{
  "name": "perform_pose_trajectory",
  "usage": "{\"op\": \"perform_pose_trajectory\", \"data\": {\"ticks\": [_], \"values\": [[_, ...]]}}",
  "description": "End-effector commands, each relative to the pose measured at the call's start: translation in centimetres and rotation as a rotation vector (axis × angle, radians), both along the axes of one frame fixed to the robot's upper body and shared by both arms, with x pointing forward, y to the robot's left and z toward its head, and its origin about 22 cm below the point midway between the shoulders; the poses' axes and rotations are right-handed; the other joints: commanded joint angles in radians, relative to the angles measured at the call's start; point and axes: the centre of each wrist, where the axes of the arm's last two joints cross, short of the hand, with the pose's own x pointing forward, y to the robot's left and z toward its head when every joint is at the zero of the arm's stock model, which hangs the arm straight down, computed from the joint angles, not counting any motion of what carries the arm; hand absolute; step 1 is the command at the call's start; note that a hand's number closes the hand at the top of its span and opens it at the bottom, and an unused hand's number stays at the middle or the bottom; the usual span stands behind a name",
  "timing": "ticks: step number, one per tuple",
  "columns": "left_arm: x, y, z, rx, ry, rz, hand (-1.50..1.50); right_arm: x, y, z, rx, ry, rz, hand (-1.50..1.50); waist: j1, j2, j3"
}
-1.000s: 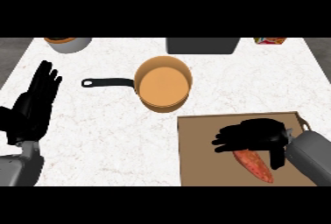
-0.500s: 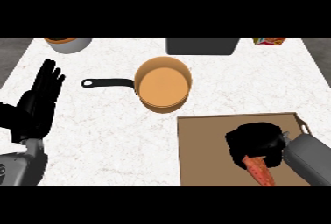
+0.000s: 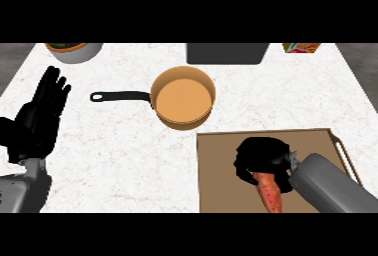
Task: Pick the sweet potato from the tray and place it in the pot
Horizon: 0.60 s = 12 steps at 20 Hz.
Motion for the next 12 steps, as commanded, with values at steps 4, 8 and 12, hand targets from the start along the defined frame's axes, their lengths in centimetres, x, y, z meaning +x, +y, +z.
{"op": "perform_pose_trajectory", "data": {"ticks": [4, 8, 12], "values": [[-0.4, 0.5, -0.7, 0.005, 0.028, 0.026, 0.0, -0.8, 8.1, -0.5, 0.105, 0.026, -0.355, 1.5, -0.02, -0.015, 0.007], [-0.3, 0.7, -0.6, 0.002, 0.034, 0.035, 0.0, -1.7, 13.9, 1.9, 0.265, -0.004, -0.552, 1.5, -0.033, -0.022, 0.012], [-0.4, 0.6, -0.9, -0.007, 0.042, 0.03, 0.0, -1.4, 14.3, 5.5, 0.431, -0.139, -0.793, 1.5, -0.019, -0.03, 0.015]]}}
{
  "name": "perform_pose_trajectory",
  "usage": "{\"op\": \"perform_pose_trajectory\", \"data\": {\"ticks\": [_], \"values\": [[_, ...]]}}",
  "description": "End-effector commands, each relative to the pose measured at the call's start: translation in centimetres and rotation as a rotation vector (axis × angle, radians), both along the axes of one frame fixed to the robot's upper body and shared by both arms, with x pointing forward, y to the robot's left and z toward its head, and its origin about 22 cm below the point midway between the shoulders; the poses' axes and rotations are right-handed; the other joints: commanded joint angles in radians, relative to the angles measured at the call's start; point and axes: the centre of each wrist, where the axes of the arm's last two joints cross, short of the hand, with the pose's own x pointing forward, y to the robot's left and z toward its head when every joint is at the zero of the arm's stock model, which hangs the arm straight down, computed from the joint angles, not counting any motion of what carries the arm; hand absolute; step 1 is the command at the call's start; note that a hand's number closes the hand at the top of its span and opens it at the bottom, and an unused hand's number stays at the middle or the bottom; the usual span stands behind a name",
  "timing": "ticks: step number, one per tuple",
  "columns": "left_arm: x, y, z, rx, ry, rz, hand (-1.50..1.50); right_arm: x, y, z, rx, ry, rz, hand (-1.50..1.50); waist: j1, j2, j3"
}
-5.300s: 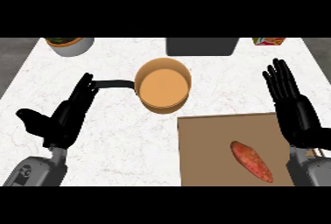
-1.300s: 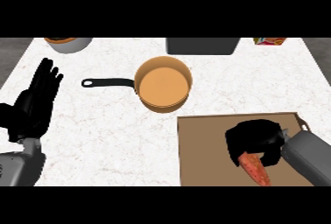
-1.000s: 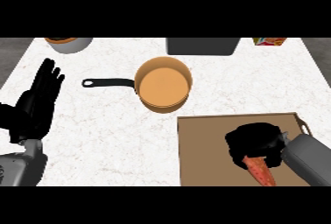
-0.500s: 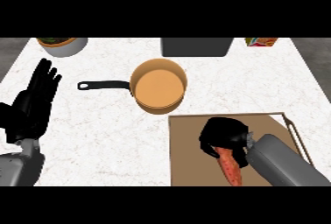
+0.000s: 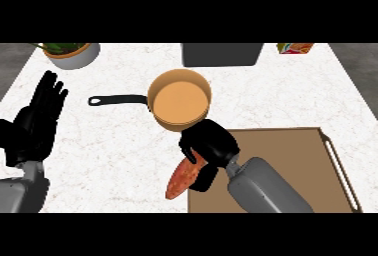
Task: Pick the sweet potato from the tray and place it in the pot
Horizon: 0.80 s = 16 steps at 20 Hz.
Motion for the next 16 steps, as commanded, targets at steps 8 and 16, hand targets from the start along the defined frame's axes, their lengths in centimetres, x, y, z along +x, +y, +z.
{"op": "perform_pose_trajectory", "data": {"ticks": [8, 16], "values": [[0.4, -0.6, 0.0, -0.001, 0.003, -0.038, 0.0, -0.8, 4.5, 11.1, 0.372, -0.319, -0.604, 1.5, 0.053, 0.002, 0.002], [1.0, -2.4, 0.6, -0.008, -0.027, -0.094, 0.0, -2.3, 9.7, 16.8, 0.409, -0.403, -0.903, 1.5, 0.099, 0.029, 0.002]]}}
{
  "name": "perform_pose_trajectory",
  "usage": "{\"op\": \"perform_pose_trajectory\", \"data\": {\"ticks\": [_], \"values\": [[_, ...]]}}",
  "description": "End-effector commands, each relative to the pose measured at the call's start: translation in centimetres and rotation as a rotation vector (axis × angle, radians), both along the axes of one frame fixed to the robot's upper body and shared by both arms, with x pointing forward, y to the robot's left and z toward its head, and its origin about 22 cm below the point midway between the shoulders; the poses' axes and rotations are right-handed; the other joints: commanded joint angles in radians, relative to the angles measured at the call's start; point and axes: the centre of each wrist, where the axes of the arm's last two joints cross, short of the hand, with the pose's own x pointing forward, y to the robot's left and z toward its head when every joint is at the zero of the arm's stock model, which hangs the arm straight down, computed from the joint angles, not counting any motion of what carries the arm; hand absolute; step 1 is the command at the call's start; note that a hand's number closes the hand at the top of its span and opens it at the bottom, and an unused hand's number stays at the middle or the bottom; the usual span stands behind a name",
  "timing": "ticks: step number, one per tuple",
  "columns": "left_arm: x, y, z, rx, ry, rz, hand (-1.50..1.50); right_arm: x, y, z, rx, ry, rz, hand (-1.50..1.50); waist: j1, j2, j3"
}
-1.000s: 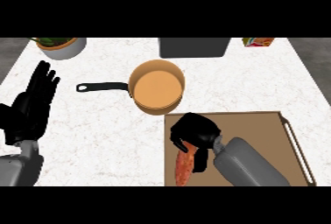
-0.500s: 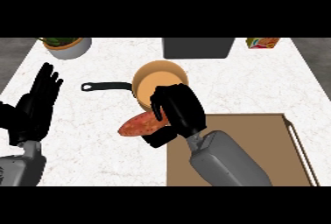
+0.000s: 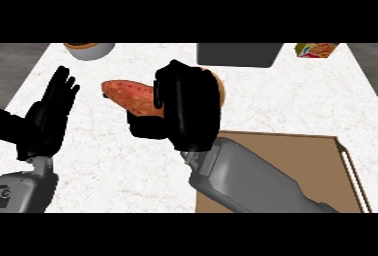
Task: Pick the sweet potato from the tray and place it in the pot
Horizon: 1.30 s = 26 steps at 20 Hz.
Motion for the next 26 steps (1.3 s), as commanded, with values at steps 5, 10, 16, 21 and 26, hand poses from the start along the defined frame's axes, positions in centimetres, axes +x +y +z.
{"op": "perform_pose_trajectory", "data": {"ticks": [5, 10, 16, 21, 26], "values": [[0.3, -0.5, 0.0, 0.003, -0.015, -0.022, 0.0, -0.3, 4.0, 3.7, 0.096, 0.008, -0.217, 1.5, 0.025, 0.023, 0.002], [1.0, -1.3, 0.3, -0.008, -0.03, -0.038, 0.0, 2.7, 4.1, 3.3, 0.129, -0.003, -0.253, 1.5, 0.022, 0.034, 0.003], [1.0, -1.1, 0.3, -0.014, -0.016, 0.005, 0.0, 6.0, 3.8, 1.3, -0.145, -0.052, -0.401, 1.5, -0.011, 0.028, 0.003], [-0.1, -0.4, -0.6, 0.003, -0.039, 0.011, 0.0, 9.6, 2.2, -1.2, -0.228, -0.021, -0.493, 1.5, 0.004, 0.036, 0.004], [0.1, 0.2, 0.4, -0.006, -0.04, -0.006, 0.0, 10.5, 0.8, -4.2, -0.214, 0.027, -0.465, 1.5, 0.0, 0.035, 0.005]]}}
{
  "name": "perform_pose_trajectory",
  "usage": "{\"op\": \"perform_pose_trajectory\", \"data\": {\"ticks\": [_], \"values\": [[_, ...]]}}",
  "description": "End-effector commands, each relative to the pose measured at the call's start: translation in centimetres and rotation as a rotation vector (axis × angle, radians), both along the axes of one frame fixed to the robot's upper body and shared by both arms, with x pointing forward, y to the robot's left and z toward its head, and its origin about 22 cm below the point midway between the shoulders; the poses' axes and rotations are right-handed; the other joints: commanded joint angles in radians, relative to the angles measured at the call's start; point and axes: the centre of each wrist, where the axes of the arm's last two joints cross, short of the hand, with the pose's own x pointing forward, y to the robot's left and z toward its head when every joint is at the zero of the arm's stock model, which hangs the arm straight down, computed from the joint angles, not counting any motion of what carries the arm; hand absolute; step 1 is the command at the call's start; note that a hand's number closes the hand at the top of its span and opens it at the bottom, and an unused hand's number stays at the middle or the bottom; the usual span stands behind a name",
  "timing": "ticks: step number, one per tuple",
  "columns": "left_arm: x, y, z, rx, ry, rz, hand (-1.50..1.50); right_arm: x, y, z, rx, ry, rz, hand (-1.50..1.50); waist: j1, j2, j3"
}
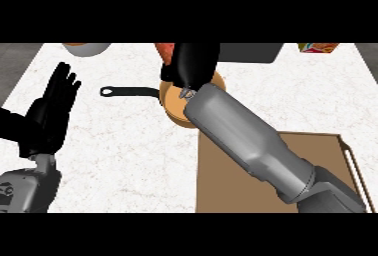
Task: Pick the sweet potato from the tray and place it in the pot
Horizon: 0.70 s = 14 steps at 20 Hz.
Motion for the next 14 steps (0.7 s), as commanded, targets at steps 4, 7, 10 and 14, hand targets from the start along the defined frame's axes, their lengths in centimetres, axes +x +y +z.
{"op": "perform_pose_trajectory", "data": {"ticks": [4, 7, 10, 14], "values": [[0.1, -0.4, -1.3, 0.01, -0.004, -0.026, 0.0, 1.5, -2.4, -3.4, 0.229, 0.136, -0.123, 1.5, 0.013, 0.01, 0.0], [-0.2, -0.3, -0.4, -0.01, -0.006, -0.014, 0.0, 1.8, -3.5, -4.1, 0.335, 0.191, -0.103, -1.5, 0.009, 0.006, 0.001], [0.4, 0.7, 1.0, 0.002, -0.004, -0.018, 0.0, 2.4, -4.0, -3.5, 0.417, 0.222, 0.013, -1.5, 0.018, 0.01, 0.002], [0.4, -1.0, 0.7, -0.007, -0.009, -0.02, 0.0, 2.2, -5.0, -4.6, 0.565, 0.097, 0.082, -1.5, 0.019, 0.013, 0.004]]}}
